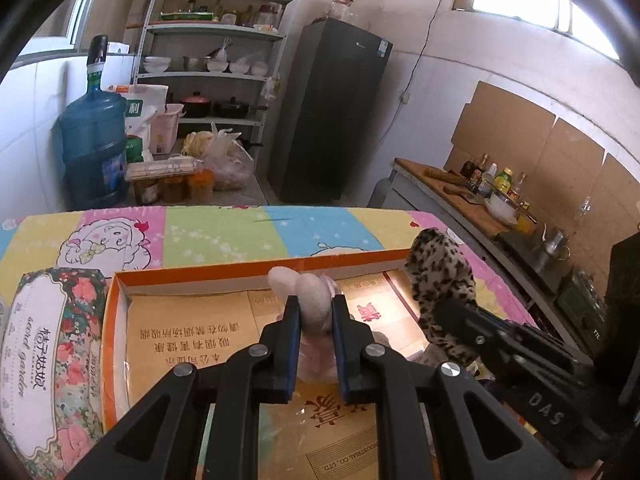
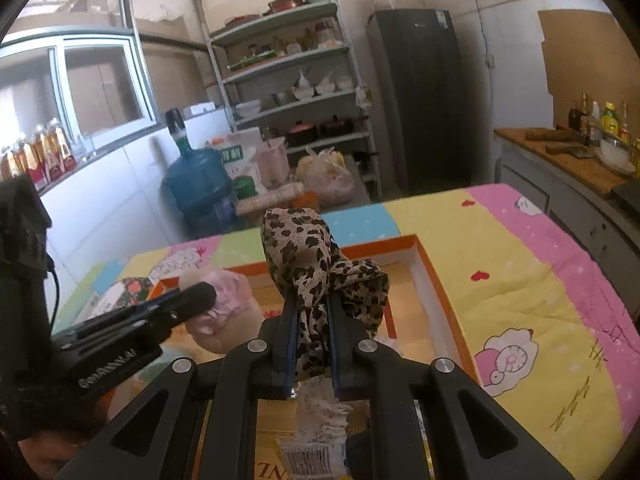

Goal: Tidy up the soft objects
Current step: 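Carry the plush toy with the left gripper while the right gripper carries the cloth to the box, then open the left gripper over the box while the right gripper releases the cloth inside it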

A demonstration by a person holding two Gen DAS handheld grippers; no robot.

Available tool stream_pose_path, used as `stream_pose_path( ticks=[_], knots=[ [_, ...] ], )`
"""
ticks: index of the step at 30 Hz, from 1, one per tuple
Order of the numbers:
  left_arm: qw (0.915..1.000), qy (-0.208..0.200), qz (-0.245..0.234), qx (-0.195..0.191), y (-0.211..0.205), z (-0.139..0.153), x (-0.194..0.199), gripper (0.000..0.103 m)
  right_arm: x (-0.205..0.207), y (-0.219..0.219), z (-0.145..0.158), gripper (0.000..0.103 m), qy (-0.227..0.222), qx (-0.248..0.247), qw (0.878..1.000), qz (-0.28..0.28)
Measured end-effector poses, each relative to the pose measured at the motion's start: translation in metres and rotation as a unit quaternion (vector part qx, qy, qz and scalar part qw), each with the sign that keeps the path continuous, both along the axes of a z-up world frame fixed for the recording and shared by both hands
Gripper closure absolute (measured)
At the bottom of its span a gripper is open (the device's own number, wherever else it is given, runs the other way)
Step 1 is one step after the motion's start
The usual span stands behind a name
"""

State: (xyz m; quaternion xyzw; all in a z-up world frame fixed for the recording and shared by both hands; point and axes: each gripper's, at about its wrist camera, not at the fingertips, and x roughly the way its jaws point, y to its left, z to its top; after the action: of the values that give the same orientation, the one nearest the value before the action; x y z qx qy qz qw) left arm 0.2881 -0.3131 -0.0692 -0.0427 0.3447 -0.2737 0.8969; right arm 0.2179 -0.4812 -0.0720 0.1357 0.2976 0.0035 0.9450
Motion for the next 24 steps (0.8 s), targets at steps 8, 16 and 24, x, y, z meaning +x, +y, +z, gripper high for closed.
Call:
stream_pose_path(
  ticks=[8, 16, 24],
  knots=[
    [0.9999, 0.011, 0.003, -0.009, 0.005, 0.001, 0.004, 0.077, 0.008, 0.001, -0.008, 0.087, 0.022, -0.007, 1.0, -0.002],
    [0.9997, 0.013, 0.02, 0.003, 0.01, 0.007, -0.002, 0.047, 0.007, 0.0, -0.011, 0.057, 0.024, 0.009, 1.0, 0.002],
    [0.9998, -0.003, 0.018, -0.011, 0.023, 0.018, -0.018, 0.046, -0.002, 0.001, -0.007, 0.045, 0.011, 0.019, 1.0, 0.003]
  ],
)
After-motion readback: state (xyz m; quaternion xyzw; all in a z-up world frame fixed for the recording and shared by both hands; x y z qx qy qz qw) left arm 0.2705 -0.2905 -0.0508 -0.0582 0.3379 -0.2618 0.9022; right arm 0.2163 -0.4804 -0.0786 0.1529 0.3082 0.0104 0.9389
